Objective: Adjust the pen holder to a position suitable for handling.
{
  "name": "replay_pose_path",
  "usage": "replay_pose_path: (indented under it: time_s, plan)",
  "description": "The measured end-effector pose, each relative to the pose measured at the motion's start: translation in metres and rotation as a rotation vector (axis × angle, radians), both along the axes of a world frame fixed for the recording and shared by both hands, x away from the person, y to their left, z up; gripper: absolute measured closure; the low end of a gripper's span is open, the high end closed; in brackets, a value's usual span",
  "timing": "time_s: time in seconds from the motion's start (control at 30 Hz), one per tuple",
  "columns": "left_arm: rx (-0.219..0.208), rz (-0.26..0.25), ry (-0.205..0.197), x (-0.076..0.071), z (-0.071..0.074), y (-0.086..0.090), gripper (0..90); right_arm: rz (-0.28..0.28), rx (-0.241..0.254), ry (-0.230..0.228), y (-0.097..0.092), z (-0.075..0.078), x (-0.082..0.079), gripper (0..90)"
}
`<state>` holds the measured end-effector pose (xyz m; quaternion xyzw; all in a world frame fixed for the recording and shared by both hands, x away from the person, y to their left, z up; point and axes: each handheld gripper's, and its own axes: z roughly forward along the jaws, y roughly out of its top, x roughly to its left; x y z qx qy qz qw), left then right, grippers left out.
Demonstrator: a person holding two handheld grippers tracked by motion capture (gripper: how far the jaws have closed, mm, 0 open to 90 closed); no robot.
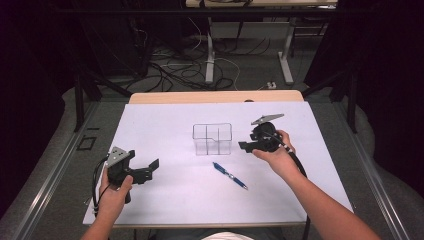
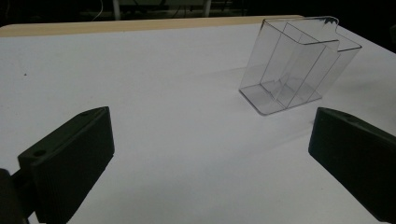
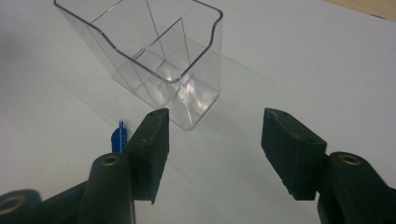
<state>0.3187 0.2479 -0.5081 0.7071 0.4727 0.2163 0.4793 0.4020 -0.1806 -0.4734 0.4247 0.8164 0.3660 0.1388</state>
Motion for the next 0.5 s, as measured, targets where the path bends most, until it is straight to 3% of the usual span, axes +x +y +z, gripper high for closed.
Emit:
replay_pose_path:
  time_s: [0.17, 0.5]
  plan:
    - [0.0, -0.002, 0.0, 0.0, 0.0, 0.0, 0.1, 0.045, -0.059, -0.01, 0.003, 0.006, -0.008, 38.7]
    - [0.001, -0.005, 0.004, -0.001, 0.0, -0.001, 0.1, 0.116, -0.117, 0.068, 0.015, 0.01, -0.02, 35.5]
